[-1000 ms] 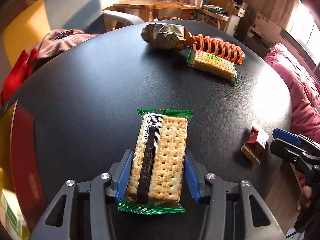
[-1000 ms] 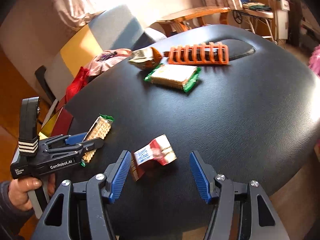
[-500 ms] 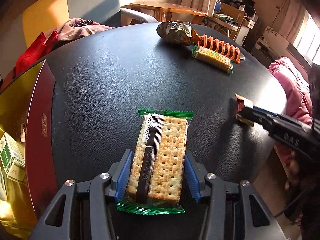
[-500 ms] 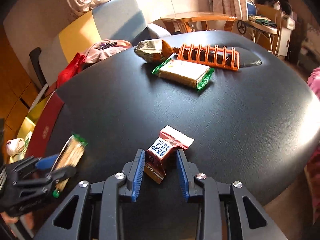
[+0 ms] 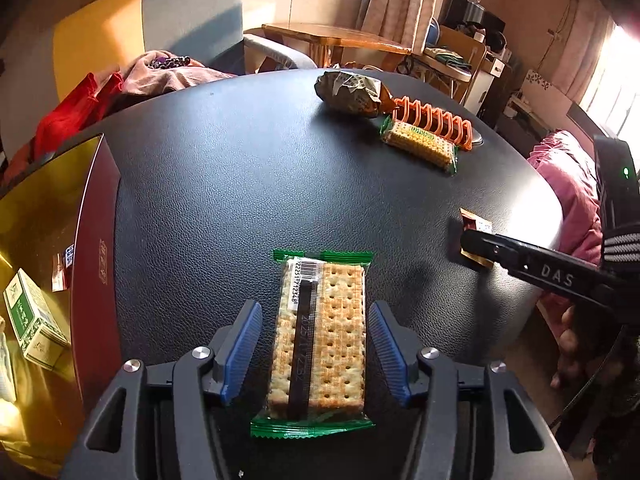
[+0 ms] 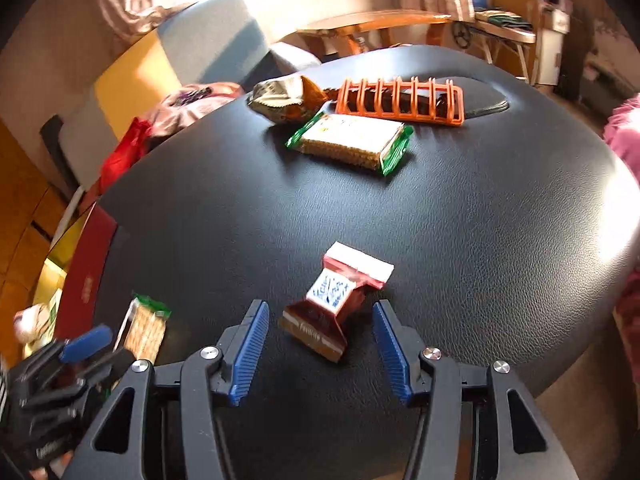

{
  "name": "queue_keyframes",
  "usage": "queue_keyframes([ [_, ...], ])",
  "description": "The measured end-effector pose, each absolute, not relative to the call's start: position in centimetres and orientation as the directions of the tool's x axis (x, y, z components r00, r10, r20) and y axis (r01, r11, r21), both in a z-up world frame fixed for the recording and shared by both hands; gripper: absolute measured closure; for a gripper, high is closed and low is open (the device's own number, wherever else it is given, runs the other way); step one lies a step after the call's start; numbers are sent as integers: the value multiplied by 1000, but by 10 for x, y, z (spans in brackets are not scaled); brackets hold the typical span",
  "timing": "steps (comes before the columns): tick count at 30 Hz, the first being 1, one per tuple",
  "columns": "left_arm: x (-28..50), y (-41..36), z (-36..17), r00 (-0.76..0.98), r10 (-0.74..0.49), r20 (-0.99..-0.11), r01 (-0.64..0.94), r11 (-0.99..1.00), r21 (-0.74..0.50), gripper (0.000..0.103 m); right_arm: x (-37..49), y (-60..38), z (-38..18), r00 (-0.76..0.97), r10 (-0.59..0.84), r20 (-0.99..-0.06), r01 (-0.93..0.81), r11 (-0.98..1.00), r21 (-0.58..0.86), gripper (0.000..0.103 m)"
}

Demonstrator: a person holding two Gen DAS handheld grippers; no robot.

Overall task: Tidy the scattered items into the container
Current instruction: 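Close the left gripper on the cracker pack while the right gripper grasps the red chocolate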

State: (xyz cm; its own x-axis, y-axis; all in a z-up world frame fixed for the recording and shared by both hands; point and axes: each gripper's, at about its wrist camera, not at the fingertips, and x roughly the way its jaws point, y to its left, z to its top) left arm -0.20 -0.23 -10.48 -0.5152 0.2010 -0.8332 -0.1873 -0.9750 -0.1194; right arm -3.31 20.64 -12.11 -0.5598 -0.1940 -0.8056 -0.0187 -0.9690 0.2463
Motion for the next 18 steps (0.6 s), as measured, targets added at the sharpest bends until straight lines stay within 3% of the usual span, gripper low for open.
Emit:
queue_keyframes([
  [3,-2,-2,-108,-511,198,-837,-194,-975,-111,43,-41,204,-122,-558,-154,-815,-50,-975,218,60],
  [5,-2,-1,-111,-508,197,-838,-203,-973,-105,43,-44,202,-122,-559,-128,-819,-49,-981,187,76],
  [18,-5,-7,-118,-484,229,-844,-205,-968,-145,43,-40,197,-124,-571,-129,-810,45,-991,126,76],
])
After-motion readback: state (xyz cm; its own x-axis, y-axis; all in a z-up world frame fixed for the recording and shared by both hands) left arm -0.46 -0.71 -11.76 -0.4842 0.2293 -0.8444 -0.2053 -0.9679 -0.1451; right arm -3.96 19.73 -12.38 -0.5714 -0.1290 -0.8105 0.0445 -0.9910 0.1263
